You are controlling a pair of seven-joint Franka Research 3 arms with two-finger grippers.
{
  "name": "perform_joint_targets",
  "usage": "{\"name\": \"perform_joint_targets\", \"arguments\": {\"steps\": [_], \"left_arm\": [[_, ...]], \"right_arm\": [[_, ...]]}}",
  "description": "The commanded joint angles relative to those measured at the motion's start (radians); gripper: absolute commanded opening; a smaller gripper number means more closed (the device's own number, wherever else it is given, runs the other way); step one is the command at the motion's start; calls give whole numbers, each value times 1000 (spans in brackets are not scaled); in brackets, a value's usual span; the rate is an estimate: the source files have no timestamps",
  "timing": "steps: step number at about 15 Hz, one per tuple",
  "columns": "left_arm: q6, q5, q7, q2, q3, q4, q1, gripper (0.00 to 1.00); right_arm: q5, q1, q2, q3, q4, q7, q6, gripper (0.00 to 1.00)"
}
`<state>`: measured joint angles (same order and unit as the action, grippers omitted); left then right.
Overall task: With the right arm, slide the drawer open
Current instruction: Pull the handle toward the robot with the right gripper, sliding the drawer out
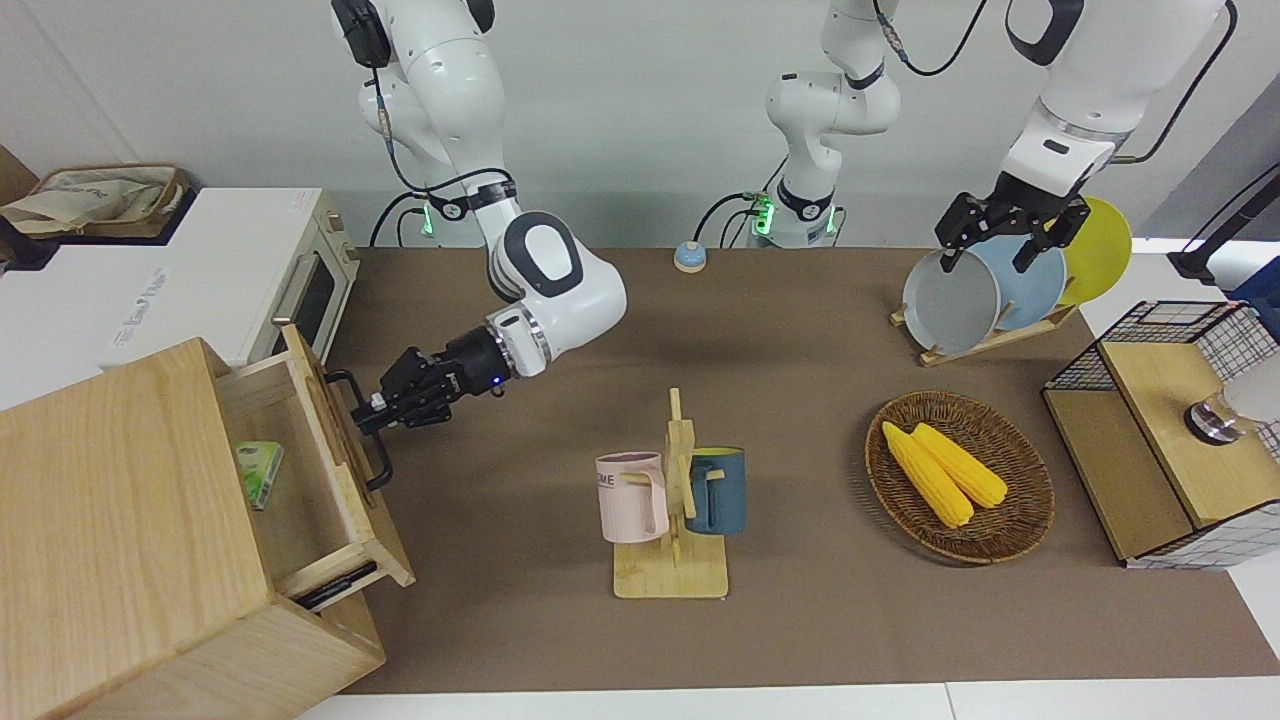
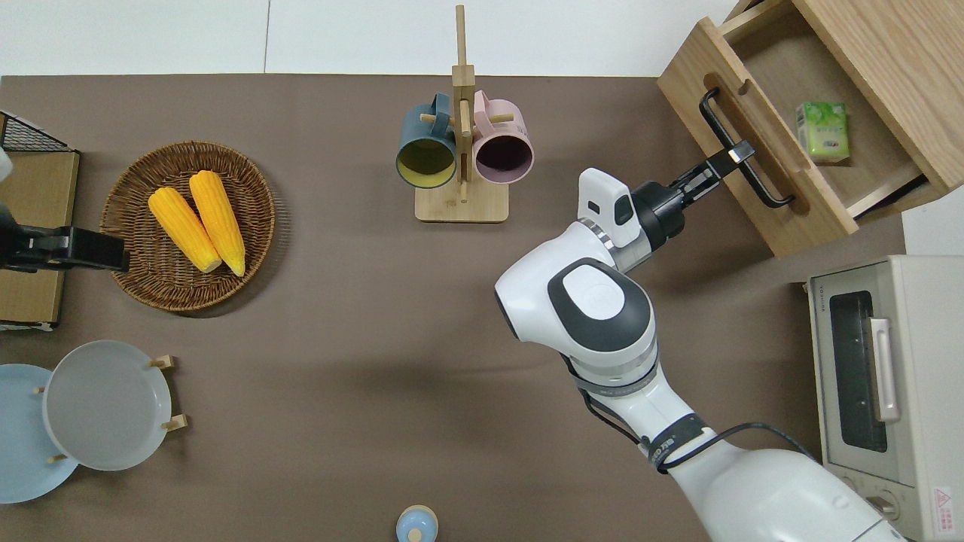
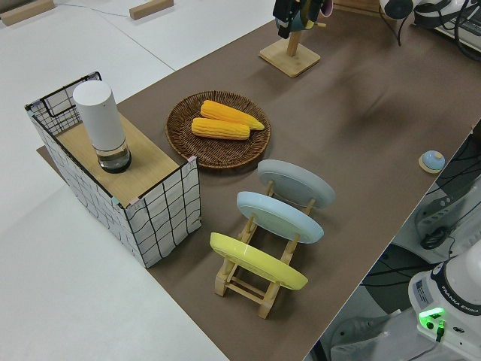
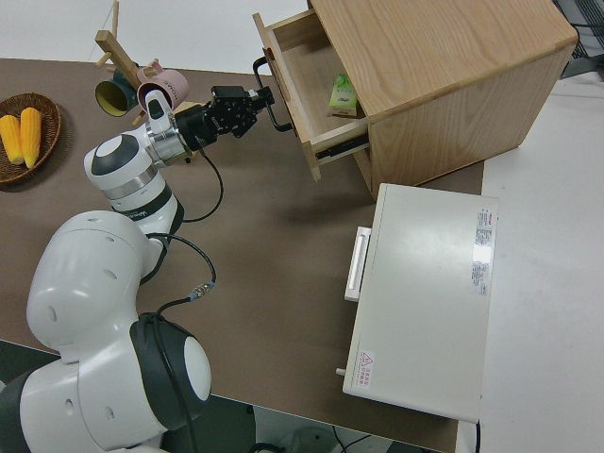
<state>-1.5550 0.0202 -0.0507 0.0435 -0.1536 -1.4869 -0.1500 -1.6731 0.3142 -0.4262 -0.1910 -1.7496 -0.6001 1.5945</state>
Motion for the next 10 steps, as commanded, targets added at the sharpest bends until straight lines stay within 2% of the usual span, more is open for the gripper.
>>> {"name": "perform_joint_targets", "arguments": {"steps": [1,8,10], "left_arm": [[0,-12,-8,13,-17,20,-17,998],[0,-11,-8,13,-17,20,-17,995],[0,-11,-8,13,-17,20,-17,998]], "right_arm": [[38,57,7,-2,2,25,-47,16],[72,146,4,-2,7,51,-136,14],[110,183,4,-2,19,52,-149,14]]}}
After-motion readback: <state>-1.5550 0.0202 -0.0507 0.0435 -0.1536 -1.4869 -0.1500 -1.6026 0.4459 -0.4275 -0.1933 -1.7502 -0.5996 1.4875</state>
